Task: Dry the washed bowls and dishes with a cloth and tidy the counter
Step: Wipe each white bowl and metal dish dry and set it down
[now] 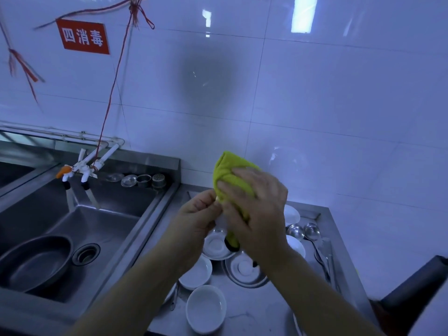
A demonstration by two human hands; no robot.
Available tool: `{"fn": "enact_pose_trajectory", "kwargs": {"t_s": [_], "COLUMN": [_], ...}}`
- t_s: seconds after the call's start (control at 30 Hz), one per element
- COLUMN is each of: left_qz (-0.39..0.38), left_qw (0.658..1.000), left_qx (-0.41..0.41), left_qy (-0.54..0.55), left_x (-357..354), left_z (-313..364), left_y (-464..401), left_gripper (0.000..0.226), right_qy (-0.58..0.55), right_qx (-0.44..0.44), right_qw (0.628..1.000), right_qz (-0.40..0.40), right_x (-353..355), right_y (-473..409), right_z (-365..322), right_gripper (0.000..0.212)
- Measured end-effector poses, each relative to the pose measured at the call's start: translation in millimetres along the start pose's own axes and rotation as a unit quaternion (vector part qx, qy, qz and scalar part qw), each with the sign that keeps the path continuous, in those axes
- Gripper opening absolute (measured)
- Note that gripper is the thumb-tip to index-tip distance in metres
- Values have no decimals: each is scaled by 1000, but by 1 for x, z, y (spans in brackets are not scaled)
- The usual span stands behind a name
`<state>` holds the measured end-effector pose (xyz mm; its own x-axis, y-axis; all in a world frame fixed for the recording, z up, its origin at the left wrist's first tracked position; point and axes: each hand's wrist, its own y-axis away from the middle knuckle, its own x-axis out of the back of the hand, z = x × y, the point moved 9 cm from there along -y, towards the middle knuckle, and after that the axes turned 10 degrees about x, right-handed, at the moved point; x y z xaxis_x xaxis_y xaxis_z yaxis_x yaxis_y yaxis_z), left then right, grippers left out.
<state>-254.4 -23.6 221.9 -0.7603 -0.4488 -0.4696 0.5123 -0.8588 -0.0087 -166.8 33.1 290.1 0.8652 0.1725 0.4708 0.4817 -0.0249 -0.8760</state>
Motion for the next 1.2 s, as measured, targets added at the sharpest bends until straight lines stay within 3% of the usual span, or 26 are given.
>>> {"fn": "enact_pose_trajectory", "kwargs": {"t_s": [0.2,0.33,0.4,0.5,0.67,0.93,1.2], "left_qz": [35,50,63,75,107,56,77], "left_qw": [999,996,993,990,978,992,978], "left_qx": [-8,-6,5,15,11,40,67], "left_qy": [17,77,98,120,179,109,184], "left_x": [4,13,19,20,32,17,4], "left_z": [9,5,-1,-6,-1,-9,-20], "left_y": [-1,-2,-4,-7,-10,-14,-18], "left_gripper": [33,38,41,37,19,26,19], "right_qy": [-233,-257,-191,-83,-26,8,-23], "right_qx": [-203,-257,-225,-98,36,-12,-34], "right_qw": [951,932,955,991,999,1000,999], "right_qz": [8,20,22,22,-29,-23,6], "right_x": [-5,-7,-5,3,-2,12,6], "right_y": [-9,19,25,20,37,28,13], "right_z": [49,60,52,29,5,35,14], "right_gripper": [31,41,42,39,32,32,34]}}
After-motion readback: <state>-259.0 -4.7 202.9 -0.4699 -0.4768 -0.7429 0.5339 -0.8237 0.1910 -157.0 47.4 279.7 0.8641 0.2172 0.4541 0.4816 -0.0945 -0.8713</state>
